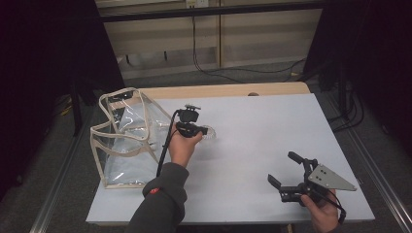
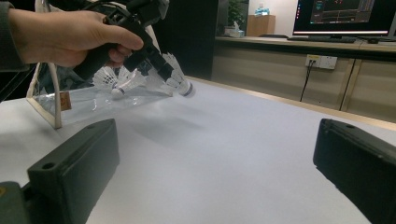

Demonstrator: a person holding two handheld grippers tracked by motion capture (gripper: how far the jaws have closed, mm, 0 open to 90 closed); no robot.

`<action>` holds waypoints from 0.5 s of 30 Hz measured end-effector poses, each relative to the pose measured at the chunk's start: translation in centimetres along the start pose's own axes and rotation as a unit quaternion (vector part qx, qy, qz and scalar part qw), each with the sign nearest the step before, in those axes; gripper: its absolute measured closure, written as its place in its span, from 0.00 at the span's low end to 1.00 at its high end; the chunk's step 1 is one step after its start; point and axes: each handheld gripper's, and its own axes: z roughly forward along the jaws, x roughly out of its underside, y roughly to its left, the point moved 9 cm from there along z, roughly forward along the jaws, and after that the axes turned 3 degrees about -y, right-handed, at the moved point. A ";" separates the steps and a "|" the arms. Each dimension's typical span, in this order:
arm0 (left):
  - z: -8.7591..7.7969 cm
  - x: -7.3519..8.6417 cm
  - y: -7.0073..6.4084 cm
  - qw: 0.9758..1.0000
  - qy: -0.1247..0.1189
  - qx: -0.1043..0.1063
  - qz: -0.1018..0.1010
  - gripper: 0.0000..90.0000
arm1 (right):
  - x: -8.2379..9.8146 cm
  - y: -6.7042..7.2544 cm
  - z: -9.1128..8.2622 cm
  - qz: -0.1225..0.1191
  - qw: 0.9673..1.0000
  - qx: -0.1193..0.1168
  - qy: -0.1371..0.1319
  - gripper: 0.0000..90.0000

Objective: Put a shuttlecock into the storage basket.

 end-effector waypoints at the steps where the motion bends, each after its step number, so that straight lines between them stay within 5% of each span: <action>1: -0.1 0.0 0.0 1.000 0.002 0.002 -0.001 0.95 | 0.0 0.0 0.0 0.000 1.000 0.000 0.000 0.00; 15: -1.6 -0.7 -0.2 1.000 0.014 0.007 -0.005 0.95 | 0.0 0.0 0.0 0.001 1.000 0.001 0.001 0.00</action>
